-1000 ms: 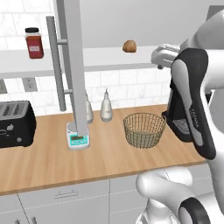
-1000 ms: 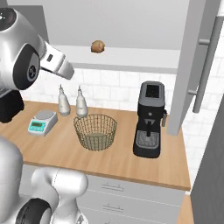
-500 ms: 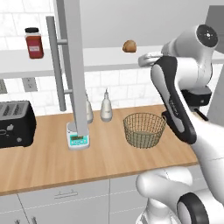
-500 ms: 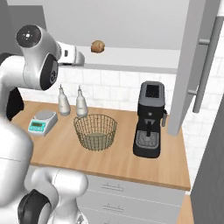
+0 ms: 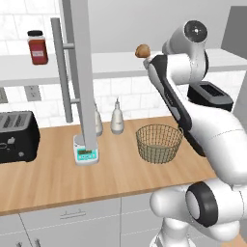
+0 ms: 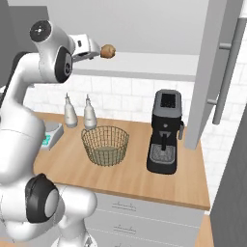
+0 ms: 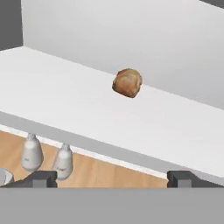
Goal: Open the cabinet, pick up the bread from the cabinet and place it in the basket. Then move the basket to the dining counter.
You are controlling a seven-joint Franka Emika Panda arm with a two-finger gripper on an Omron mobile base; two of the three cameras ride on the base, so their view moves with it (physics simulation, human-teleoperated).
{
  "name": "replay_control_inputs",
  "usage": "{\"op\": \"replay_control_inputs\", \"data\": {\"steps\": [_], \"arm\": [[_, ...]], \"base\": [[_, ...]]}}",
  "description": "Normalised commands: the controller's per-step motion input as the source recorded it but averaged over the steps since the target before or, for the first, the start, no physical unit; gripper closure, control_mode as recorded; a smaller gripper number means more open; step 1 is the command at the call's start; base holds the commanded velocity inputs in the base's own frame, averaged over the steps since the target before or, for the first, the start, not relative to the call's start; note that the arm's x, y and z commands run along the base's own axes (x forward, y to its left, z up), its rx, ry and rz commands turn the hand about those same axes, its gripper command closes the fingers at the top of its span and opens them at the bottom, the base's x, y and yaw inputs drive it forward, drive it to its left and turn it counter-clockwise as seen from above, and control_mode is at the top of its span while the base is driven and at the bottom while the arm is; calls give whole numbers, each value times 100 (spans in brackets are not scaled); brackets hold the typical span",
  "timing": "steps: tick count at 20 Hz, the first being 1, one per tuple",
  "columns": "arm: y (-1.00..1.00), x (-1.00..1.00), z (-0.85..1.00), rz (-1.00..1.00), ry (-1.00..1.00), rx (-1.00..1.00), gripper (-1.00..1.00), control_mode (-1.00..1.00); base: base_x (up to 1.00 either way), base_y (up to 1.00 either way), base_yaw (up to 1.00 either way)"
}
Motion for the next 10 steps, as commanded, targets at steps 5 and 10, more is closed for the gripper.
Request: {"op": "replay_control_inputs", "data": {"steps": [5,10], "arm": [[0,65,0,0,0,-1,-100,-100],[2,53,0,-3,0,0,-100,-100]], "base": [[0,0,0],[0,0,0]]}}
